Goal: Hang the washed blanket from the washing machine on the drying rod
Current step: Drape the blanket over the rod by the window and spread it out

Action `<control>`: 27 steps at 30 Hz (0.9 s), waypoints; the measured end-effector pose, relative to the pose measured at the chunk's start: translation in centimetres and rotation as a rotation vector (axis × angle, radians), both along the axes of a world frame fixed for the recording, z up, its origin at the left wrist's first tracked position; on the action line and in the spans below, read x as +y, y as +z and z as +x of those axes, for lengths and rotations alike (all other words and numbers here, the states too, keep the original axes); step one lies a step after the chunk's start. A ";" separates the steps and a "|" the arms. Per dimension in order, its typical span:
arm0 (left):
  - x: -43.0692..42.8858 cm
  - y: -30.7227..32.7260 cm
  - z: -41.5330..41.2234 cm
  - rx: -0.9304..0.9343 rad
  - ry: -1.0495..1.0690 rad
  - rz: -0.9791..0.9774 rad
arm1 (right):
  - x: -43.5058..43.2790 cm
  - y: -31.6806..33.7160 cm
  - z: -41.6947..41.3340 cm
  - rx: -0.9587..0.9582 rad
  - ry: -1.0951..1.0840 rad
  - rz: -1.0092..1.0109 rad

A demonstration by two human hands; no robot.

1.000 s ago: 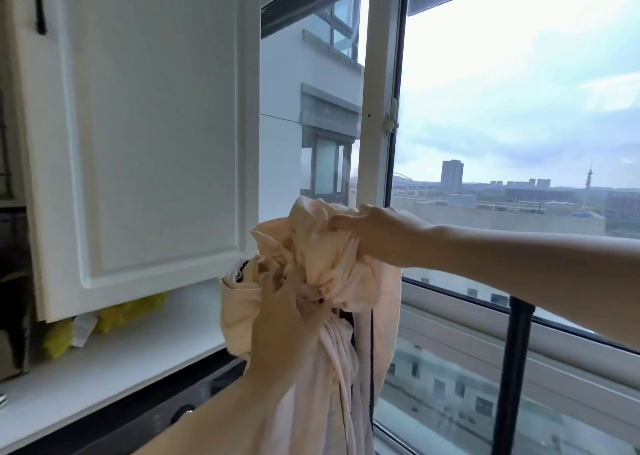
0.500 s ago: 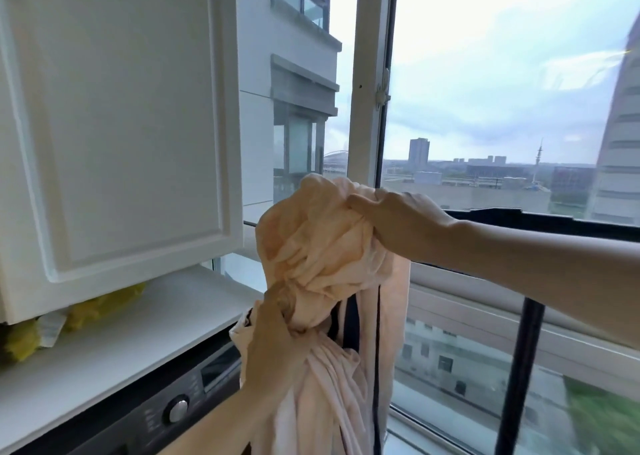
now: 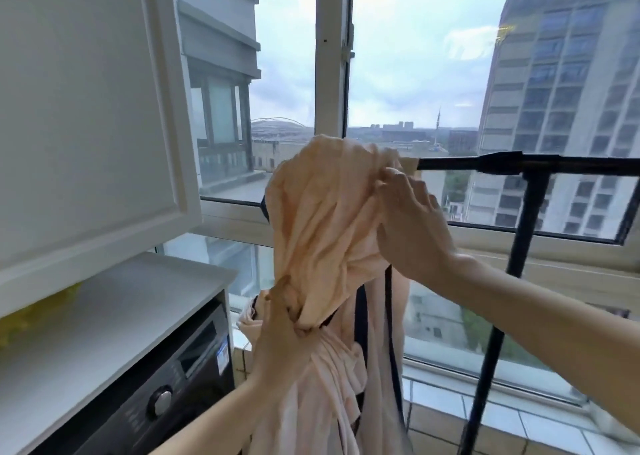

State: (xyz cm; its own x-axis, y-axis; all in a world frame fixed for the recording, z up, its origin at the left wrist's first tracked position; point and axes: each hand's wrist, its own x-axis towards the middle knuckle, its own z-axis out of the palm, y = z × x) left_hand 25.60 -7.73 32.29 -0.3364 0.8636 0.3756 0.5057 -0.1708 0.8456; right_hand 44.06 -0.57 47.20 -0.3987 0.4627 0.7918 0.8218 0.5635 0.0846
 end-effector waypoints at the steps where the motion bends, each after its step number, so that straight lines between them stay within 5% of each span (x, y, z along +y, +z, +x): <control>1: -0.3 0.0 -0.2 -0.015 -0.014 -0.001 | -0.5 -0.9 -0.2 0.050 0.038 -0.047; 6: -0.6 -0.6 -0.9 -0.100 -0.048 -0.025 | -2.6 -3.7 -0.4 0.458 0.170 -0.160; 9: -0.4 -0.6 -0.8 -0.132 -0.088 -0.101 | -3.8 -5.4 -1.1 0.747 0.185 -0.508; 15: -0.3 -0.1 0.0 -0.020 -0.237 -0.154 | -4.0 -6.2 -4.3 0.960 0.242 -1.057; 23: -1.1 2.3 -1.5 0.258 -0.467 -0.366 | -1.8 -8.1 -4.1 0.997 0.243 -0.944; 27: 0.7 5.7 -2.4 0.312 -0.325 -0.234 | -1.5 -8.2 -3.0 1.118 0.415 -0.960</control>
